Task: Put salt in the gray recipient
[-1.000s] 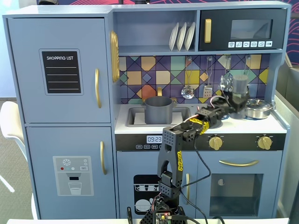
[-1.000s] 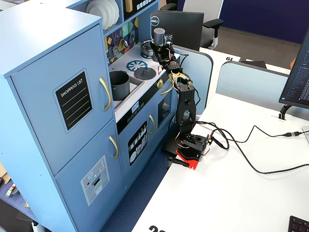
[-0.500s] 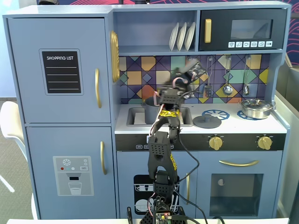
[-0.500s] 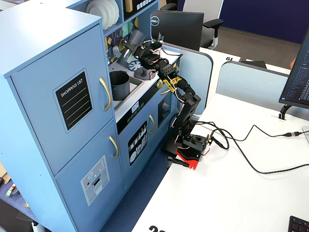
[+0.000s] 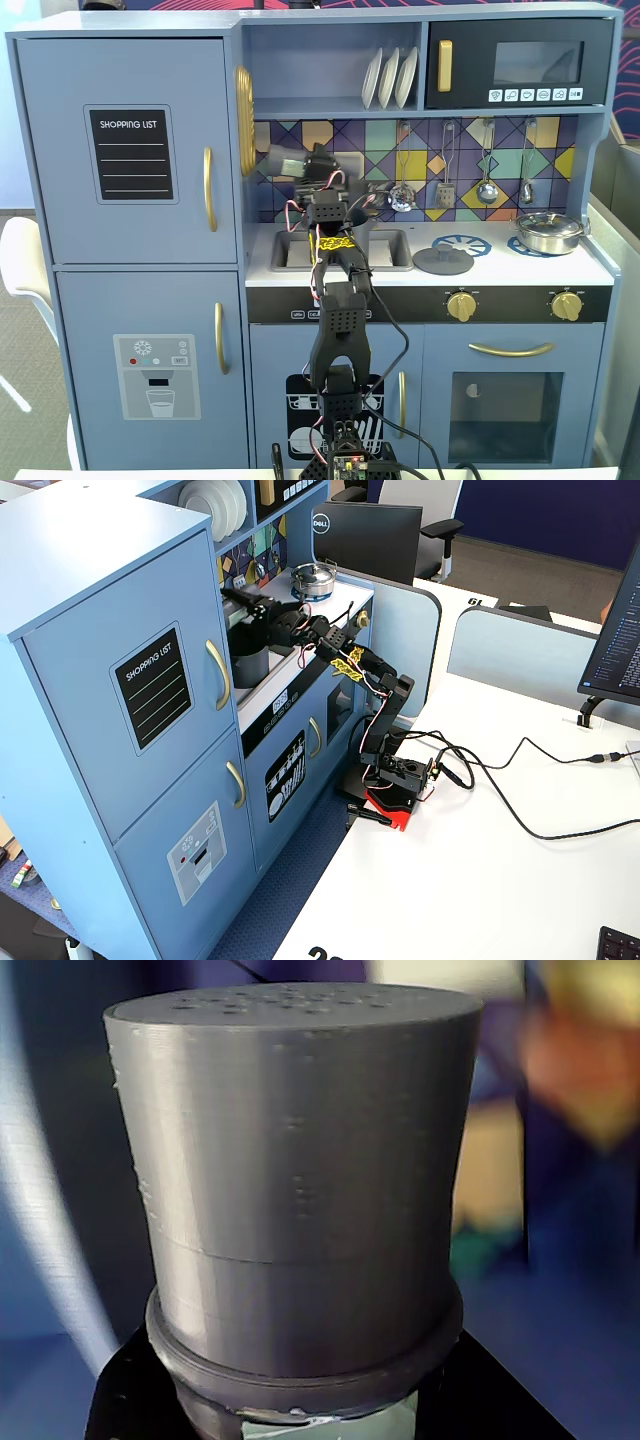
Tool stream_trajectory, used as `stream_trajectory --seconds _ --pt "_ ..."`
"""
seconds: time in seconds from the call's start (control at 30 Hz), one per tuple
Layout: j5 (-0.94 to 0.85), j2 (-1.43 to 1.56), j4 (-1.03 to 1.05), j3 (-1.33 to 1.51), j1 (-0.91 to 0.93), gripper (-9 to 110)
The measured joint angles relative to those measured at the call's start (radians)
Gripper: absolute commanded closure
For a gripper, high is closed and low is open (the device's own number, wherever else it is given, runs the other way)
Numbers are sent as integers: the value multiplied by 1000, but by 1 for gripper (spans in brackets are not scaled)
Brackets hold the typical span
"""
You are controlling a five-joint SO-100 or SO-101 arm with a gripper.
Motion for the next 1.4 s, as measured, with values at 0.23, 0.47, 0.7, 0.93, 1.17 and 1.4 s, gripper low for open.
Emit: stream_trajectory --seconds 0.23,0.47,0.7,0.93,1.17,1.4 --pt "261 -11 -91 0 -37 101" --pt "377 -11 60 0 -12 101" --pt "394 -12 5 20 -26 101" --pt "403 -46 -72 -26 -52 101" --pt "474 -48 176 -25 17 101" --pt "423 -48 6 15 -9 101"
